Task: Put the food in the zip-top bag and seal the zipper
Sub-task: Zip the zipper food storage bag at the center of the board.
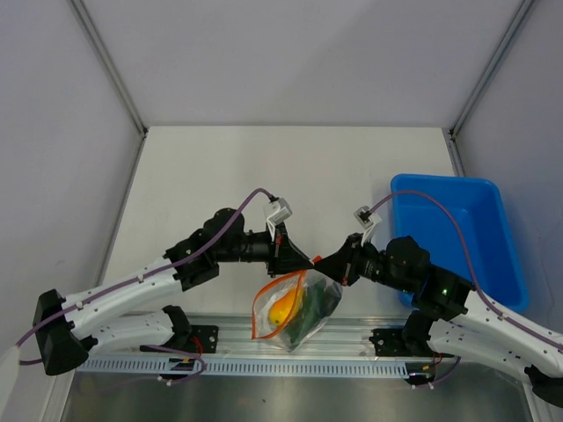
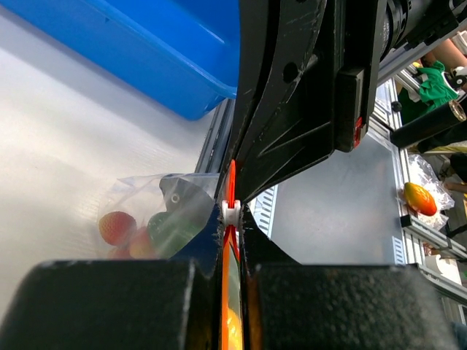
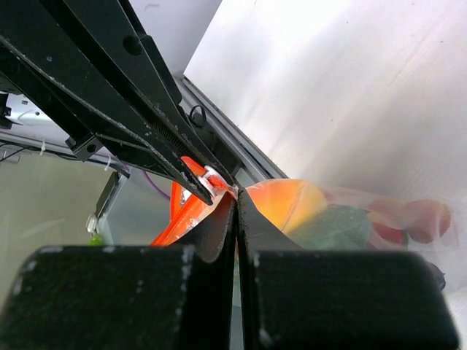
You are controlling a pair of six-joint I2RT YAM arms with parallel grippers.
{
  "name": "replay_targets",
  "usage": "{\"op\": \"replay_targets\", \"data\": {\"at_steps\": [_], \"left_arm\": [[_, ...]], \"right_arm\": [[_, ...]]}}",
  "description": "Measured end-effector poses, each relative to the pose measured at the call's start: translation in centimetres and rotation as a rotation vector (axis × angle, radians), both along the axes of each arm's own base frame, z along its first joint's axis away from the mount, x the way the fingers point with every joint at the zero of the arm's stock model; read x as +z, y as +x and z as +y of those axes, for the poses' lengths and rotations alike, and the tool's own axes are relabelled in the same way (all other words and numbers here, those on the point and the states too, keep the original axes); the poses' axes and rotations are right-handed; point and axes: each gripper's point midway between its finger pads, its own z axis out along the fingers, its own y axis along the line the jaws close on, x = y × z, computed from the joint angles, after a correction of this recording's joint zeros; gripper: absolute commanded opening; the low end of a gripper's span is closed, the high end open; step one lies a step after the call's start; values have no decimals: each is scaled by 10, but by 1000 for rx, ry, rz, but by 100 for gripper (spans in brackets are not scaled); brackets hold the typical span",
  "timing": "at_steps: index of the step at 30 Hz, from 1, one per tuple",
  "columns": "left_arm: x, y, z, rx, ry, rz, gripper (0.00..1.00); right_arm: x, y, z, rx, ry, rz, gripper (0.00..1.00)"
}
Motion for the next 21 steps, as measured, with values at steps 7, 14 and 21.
{"op": "replay_targets", "data": {"at_steps": [7, 14, 21], "left_arm": [[-4, -6, 4, -7, 18, 22, 1], [-14, -21, 17, -27, 44, 63, 1], [-21, -28, 20, -44, 65, 103, 0]], "right_arm": [[-1, 0, -2, -5, -4, 0, 0], [-1, 0, -3, -3, -8, -6, 0], [-2, -1, -3, 32, -18, -17, 0]]}}
